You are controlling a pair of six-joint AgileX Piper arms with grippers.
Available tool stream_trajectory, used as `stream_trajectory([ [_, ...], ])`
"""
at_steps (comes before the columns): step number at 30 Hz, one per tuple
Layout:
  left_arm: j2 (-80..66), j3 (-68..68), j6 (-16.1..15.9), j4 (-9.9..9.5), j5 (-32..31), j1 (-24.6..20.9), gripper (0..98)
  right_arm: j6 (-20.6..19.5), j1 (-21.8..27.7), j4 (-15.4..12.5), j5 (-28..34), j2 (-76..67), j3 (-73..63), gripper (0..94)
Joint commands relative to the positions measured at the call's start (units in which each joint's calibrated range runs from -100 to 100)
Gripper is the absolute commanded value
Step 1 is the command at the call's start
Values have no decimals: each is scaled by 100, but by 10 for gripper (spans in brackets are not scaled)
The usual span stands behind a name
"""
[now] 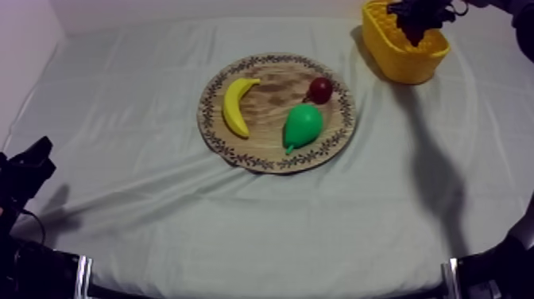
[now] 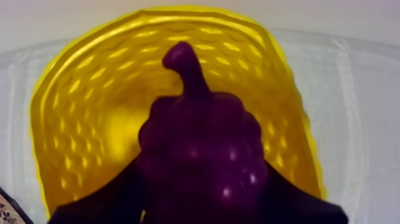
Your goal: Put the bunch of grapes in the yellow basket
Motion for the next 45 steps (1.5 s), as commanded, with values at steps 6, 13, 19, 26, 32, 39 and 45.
stream_trajectory([
  [6, 0, 3, -1, 0, 0, -1, 1, 6, -14, 7, -24, -86, 230, 272],
  [13, 0, 3, -1, 0, 0, -1, 1, -92, 6, 66, -350, -321, 622, 643],
  [19, 0, 3, -1, 0, 0, -1, 1, 68, 65, -52, -541, -646, 934, 735],
  [26, 0, 3, -1, 0, 0, -1, 1, 123, 112, -66, -715, -1243, 1581, 709],
  [32, 0, 3, -1, 0, 0, -1, 1, 172, 190, -29, -901, -2046, 2617, 628],
  [39, 0, 3, -1, 0, 0, -1, 1, 345, 384, -129, -1479, -3422, 4324, 452],
  [45, 0, 3, -1, 0, 0, -1, 1, 656, 575, -393, -1640, -4758, 5610, 333],
])
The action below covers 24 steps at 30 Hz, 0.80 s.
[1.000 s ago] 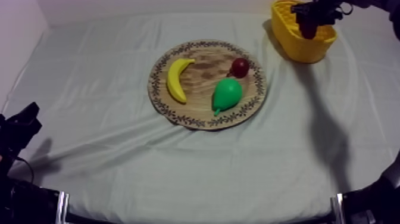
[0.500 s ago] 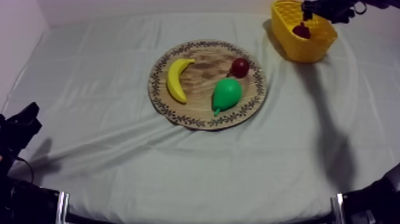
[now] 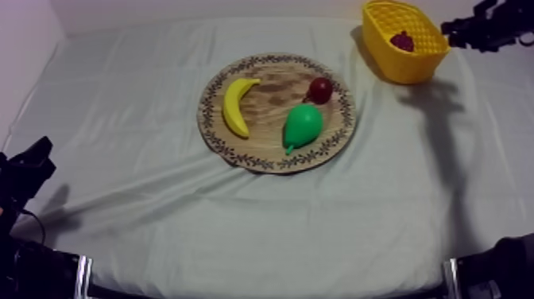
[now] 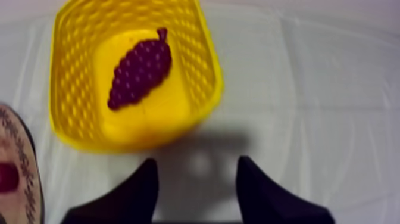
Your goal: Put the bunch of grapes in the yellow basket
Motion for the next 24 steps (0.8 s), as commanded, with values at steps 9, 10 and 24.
stream_trajectory([
  [9, 0, 3, -1, 0, 0, -1, 1, 255, -34, -245, 367, -2932, 2683, 213],
  [10, 0, 3, -1, 0, 0, -1, 1, 266, -67, -263, 447, -3224, 2921, 200],
  [24, 0, 3, -1, 0, 0, -1, 1, 349, -435, -328, 1336, -6761, 5116, 9],
])
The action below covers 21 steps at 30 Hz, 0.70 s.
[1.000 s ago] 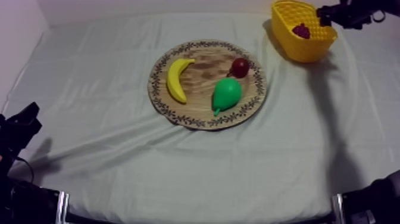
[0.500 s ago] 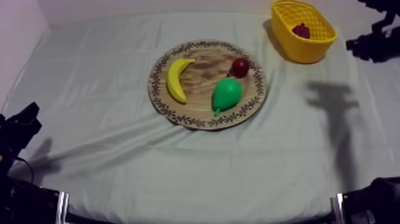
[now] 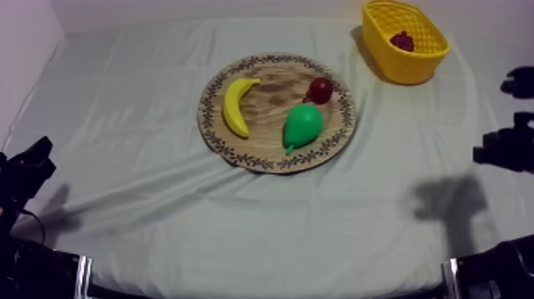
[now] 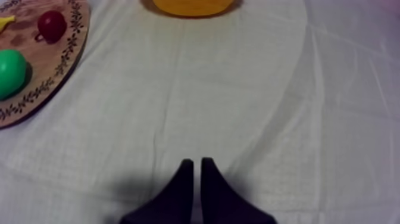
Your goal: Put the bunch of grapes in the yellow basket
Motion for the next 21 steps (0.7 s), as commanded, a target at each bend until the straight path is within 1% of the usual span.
stream_trajectory([
  [1, 0, 3, -1, 0, 0, -1, 1, 46, -30, -30, 19, -984, 272, 8],
  [8, 0, 3, -1, 0, 0, -1, 1, 147, -139, -31, 169, -2051, 807, 5],
  [12, 0, 3, -1, 0, 0, -1, 1, 133, -227, -13, 252, -2574, 944, 5],
  [17, 0, 3, -1, 0, 0, -1, 1, 224, -265, -43, 308, -3231, 1124, 5],
  [19, 0, 3, -1, 0, 0, -1, 1, 196, -328, -19, 319, -3375, 1238, 6],
  [21, 0, 3, -1, 0, 0, -1, 1, 67, -414, 64, 366, -3446, 1291, 6],
])
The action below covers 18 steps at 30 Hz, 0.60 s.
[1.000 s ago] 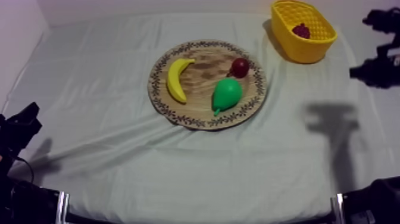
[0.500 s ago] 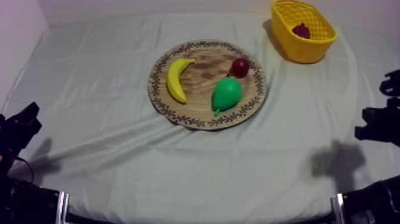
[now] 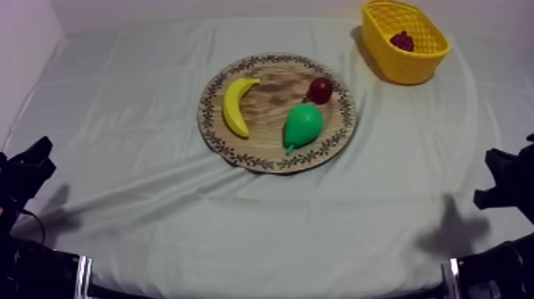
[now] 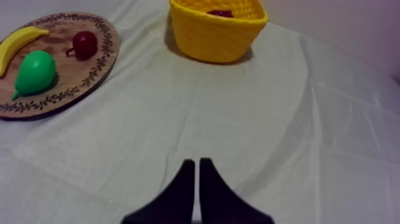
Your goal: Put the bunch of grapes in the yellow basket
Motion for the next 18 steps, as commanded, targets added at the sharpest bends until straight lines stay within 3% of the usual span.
stream_trajectory([
  [1, 0, 3, -1, 0, 0, -1, 1, -186, -77, 125, -94, -87, 87, 6],
  [9, 0, 3, -1, 0, 0, -1, 1, -641, -19, 252, -313, -132, 278, 7],
  [18, 0, 3, -1, 0, 0, -1, 1, -581, 72, 179, -415, -134, 325, 7],
])
